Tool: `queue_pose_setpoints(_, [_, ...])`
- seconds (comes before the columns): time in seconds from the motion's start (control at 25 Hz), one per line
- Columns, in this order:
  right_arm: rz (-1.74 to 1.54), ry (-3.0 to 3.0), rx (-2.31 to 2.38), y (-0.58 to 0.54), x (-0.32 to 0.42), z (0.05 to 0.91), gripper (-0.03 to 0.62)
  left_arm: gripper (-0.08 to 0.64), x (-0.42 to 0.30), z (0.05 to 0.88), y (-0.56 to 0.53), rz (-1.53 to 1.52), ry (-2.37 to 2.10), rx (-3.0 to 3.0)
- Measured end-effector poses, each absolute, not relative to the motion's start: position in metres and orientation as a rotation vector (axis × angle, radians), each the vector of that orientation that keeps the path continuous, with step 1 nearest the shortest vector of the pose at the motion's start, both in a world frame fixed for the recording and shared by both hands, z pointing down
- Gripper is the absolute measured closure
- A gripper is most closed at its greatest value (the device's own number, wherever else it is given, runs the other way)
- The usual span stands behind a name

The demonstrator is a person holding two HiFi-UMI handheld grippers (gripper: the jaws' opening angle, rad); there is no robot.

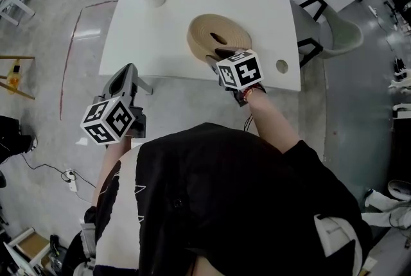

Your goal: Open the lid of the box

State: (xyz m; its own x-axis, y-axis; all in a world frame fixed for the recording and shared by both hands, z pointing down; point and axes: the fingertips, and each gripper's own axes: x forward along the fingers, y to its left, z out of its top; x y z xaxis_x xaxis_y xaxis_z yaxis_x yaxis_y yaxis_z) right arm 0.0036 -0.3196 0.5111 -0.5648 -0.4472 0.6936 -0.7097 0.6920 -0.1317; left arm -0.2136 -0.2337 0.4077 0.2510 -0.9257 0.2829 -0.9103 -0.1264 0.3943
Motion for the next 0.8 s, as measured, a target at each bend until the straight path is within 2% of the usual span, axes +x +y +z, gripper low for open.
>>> queue_pose_setpoints(0.8, [0.538,-2.332,0.901,-0.322,0.003,0.492,0.465,0.549,-0.212,0.407,-0.236,-0.035,-1.674,2.040])
